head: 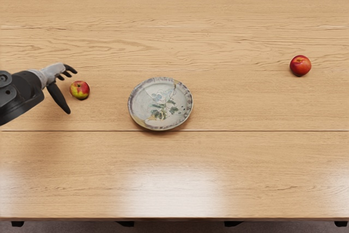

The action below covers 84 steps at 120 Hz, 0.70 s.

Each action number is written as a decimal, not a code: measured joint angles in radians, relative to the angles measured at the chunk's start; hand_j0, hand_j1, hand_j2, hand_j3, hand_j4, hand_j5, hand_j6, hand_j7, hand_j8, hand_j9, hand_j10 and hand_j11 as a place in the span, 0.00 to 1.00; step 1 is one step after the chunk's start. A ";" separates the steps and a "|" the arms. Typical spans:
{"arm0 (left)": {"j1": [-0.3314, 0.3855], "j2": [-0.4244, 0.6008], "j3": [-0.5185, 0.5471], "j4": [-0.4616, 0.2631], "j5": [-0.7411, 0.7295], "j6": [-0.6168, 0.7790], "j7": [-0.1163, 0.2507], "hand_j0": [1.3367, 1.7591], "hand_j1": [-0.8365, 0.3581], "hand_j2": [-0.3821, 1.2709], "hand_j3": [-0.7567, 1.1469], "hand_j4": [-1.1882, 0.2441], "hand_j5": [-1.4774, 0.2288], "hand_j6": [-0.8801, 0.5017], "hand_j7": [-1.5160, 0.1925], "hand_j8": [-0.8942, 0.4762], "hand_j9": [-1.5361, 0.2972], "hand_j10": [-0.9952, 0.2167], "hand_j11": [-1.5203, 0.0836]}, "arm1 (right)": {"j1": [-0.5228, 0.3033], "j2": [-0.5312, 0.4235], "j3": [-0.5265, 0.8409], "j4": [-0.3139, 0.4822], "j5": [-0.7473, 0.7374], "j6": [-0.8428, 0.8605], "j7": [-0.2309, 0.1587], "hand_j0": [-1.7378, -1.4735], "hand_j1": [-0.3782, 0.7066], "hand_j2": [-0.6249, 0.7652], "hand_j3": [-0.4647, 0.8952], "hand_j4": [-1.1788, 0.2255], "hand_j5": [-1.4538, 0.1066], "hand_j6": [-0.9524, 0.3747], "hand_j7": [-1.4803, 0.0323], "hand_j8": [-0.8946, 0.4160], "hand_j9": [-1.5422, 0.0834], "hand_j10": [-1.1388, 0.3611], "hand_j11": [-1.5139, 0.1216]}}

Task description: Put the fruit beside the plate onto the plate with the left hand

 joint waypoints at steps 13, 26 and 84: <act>-0.001 0.000 0.000 0.000 0.000 0.002 0.000 0.76 0.75 0.26 0.40 0.66 0.68 0.46 0.70 0.47 0.67 0.62 0.75 | 0.000 0.000 0.000 0.000 0.000 0.000 0.000 0.30 0.05 0.45 0.34 0.82 0.91 0.70 0.96 0.67 0.93 0.74 0.91; -0.010 -0.002 -0.002 0.000 0.000 0.014 0.000 0.76 0.74 0.26 0.40 0.65 0.67 0.45 0.70 0.46 0.66 0.61 0.74 | 0.000 0.000 0.000 0.000 0.000 0.000 0.000 0.30 0.05 0.45 0.34 0.82 0.91 0.70 0.96 0.67 0.93 0.74 0.91; -0.020 -0.078 -0.001 0.059 0.000 0.024 0.000 0.76 0.73 0.26 0.40 0.64 0.67 0.44 0.69 0.46 0.65 0.60 0.74 | 0.000 0.000 0.000 0.000 0.000 0.000 0.000 0.30 0.05 0.45 0.34 0.82 0.91 0.70 0.96 0.67 0.93 0.74 0.91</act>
